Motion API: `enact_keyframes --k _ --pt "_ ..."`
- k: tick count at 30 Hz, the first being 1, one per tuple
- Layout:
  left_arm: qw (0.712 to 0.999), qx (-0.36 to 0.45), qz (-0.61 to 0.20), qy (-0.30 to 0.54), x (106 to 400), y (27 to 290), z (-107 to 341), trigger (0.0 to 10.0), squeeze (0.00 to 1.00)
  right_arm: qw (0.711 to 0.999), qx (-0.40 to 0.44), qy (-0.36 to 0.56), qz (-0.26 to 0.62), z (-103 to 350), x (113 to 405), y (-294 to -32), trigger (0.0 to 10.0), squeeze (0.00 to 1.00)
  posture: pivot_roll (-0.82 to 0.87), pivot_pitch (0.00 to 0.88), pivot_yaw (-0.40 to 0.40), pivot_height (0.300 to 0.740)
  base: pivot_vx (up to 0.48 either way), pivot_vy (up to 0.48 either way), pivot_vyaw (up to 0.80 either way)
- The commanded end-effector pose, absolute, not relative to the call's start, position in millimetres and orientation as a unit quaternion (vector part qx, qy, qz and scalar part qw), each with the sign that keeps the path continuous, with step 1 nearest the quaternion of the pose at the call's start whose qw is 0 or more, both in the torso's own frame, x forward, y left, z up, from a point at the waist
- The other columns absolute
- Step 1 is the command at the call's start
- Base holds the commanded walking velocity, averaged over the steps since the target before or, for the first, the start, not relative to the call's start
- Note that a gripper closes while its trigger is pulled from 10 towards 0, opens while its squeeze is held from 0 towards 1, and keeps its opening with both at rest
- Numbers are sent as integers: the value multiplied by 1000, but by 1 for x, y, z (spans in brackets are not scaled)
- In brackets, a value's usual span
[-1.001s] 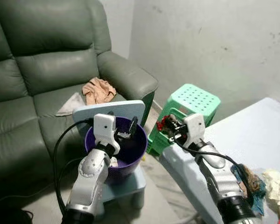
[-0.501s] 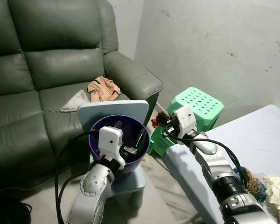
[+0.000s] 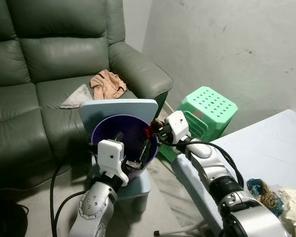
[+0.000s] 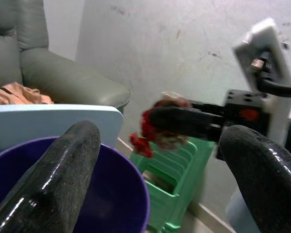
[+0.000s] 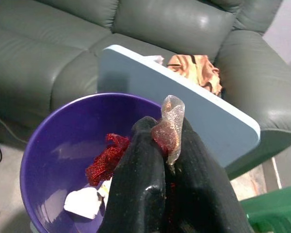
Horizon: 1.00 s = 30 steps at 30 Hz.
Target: Picking trash to rubbish bin
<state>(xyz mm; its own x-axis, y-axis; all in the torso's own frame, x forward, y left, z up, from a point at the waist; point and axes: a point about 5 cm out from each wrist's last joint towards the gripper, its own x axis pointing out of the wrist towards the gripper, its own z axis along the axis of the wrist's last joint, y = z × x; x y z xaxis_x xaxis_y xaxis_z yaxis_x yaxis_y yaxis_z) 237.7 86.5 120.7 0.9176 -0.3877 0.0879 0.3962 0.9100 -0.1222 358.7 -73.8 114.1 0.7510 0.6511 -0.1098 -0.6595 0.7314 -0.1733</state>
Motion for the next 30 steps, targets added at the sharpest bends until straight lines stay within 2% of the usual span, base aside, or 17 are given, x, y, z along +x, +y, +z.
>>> enact_keyframes --k 1,5,22,30 --pt "974 -79 -208 -30 234 79 124 10000 0 928 -113 22 355 115 361 -75 10000 0 171 122 -227 740 0 0 0" --pt "975 -86 -206 -20 231 80 123 10000 0 927 -113 20 358 118 363 -70 10000 0 171 124 -228 740 0 161 0" --pt "973 -96 -208 -14 234 78 125 10000 0 934 -97 25 342 109 360 -82 10000 0 166 109 -221 740 0 457 0" --pt "975 -77 -209 -7 235 77 124 10000 0 937 -95 27 335 108 360 -86 10000 0 172 100 -219 740 0 37 0"
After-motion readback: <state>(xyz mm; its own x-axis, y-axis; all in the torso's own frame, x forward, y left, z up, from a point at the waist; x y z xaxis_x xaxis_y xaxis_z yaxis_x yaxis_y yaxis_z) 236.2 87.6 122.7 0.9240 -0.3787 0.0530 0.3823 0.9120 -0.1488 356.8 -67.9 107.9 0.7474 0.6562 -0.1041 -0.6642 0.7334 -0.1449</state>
